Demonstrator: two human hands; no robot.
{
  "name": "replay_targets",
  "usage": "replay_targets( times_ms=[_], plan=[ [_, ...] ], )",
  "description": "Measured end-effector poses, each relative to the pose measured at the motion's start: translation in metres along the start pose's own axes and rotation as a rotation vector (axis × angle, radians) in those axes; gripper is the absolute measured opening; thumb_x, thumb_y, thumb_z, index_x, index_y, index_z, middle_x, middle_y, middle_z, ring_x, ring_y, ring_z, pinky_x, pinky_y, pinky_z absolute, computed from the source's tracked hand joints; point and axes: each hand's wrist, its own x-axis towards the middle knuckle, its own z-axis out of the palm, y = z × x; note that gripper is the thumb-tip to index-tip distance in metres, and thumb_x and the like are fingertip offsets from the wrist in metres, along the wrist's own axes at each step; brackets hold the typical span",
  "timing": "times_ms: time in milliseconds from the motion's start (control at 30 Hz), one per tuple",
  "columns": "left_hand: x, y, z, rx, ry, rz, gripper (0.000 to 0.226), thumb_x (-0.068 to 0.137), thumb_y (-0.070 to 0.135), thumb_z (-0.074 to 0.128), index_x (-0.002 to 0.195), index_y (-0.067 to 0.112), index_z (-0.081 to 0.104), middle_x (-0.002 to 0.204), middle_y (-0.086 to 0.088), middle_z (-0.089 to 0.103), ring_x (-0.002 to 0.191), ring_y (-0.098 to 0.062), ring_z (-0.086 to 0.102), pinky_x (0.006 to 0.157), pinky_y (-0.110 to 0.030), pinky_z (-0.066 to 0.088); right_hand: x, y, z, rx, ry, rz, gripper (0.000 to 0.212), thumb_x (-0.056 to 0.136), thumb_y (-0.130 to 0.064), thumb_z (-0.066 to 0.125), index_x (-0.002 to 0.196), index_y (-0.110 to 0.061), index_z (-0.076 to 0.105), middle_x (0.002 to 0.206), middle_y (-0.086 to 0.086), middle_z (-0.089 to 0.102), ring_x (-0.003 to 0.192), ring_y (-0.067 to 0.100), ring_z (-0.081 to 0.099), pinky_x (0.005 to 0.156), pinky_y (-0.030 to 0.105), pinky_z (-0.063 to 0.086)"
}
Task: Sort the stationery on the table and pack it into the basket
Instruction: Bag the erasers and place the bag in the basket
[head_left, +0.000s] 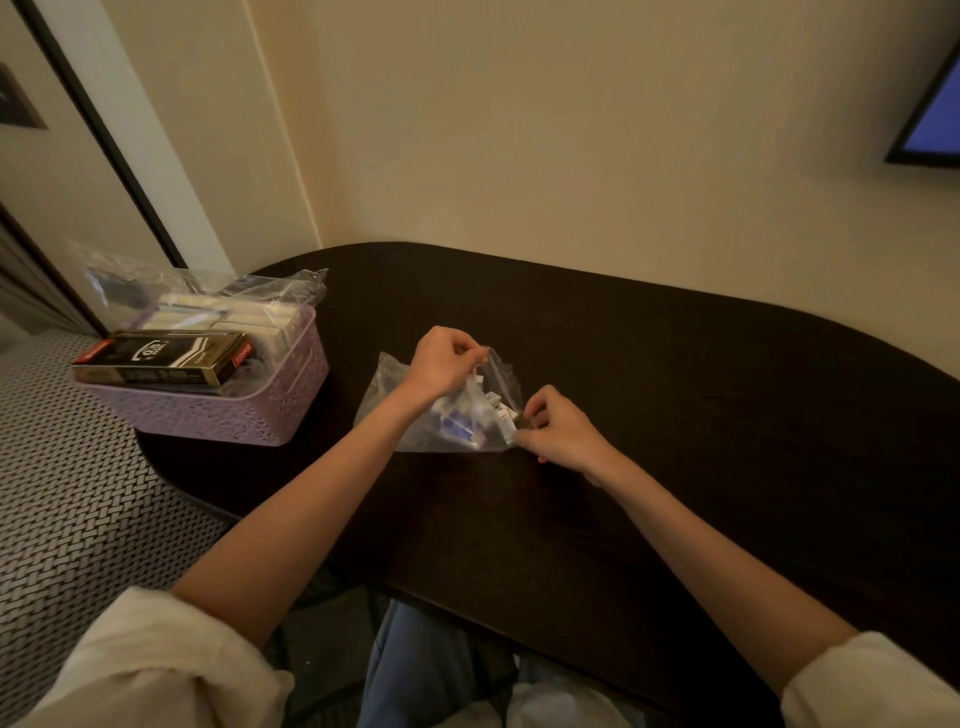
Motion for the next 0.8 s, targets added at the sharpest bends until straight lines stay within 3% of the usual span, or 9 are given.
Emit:
replay_targets(
  times_ms=[133, 267, 533, 633, 800],
  plan=[
    [-0.004, 0.003, -0.002, -0.025, 0.020, -0.024, 0.013, 0.092, 0.017, 0.062, 0.092, 0.008, 0.071, 0.082, -0.006, 0.068, 0.071, -0.014, 0.062, 0.071, -0.028, 0.053, -0.002, 0.009, 0.006, -0.078, 0.127, -0.102, 0.003, 0.084, -0.013, 0.071, 0.086, -0.016, 0.070, 0.087, -0.002, 0.064, 0.083, 0.011, 0.063, 0.071, 0.025, 0.054],
    [-0.011, 0.008, -0.015, -0.041, 0.152, 0.031, 0.013, 0.093, 0.017, 0.061, 0.091, 0.010, 0.072, 0.072, 0.000, 0.065, 0.064, -0.009, 0.059, 0.064, -0.024, 0.050, -0.005, 0.001, -0.005, 0.000, 0.263, -0.214, 0.006, 0.083, -0.016, 0.073, 0.079, -0.012, 0.075, 0.070, -0.003, 0.069, 0.072, 0.010, 0.067, 0.072, 0.025, 0.056],
    [-0.015, 0.024, -0.057, -0.428, 0.424, -0.044, 0.018, 0.094, 0.014, 0.060, 0.079, 0.015, 0.069, 0.062, -0.001, 0.061, 0.052, -0.003, 0.054, 0.054, -0.017, 0.045, -0.006, -0.049, -0.038, 0.007, 0.485, -0.417, 0.005, 0.084, -0.013, 0.072, 0.086, -0.013, 0.076, 0.078, -0.009, 0.067, 0.078, 0.004, 0.064, 0.076, 0.019, 0.052],
    [-0.018, 0.034, -0.067, -0.467, 0.483, -0.038, 0.013, 0.094, 0.014, 0.060, 0.085, 0.014, 0.069, 0.064, 0.000, 0.061, 0.053, -0.002, 0.055, 0.054, -0.014, 0.047, -0.006, -0.068, -0.050, -0.013, 0.543, -0.496, 0.005, 0.084, -0.012, 0.072, 0.087, -0.012, 0.076, 0.080, -0.008, 0.066, 0.077, 0.003, 0.062, 0.075, 0.016, 0.049],
    [-0.022, 0.041, -0.077, -0.513, 0.527, -0.032, 0.014, 0.094, 0.015, 0.060, 0.083, 0.012, 0.069, 0.063, -0.003, 0.064, 0.053, -0.006, 0.059, 0.058, -0.021, 0.052, -0.005, -0.087, -0.058, 0.008, 0.584, -0.586, 0.005, 0.085, -0.011, 0.070, 0.087, -0.011, 0.075, 0.083, -0.004, 0.068, 0.075, 0.002, 0.061, 0.072, 0.012, 0.048]
  ],
)
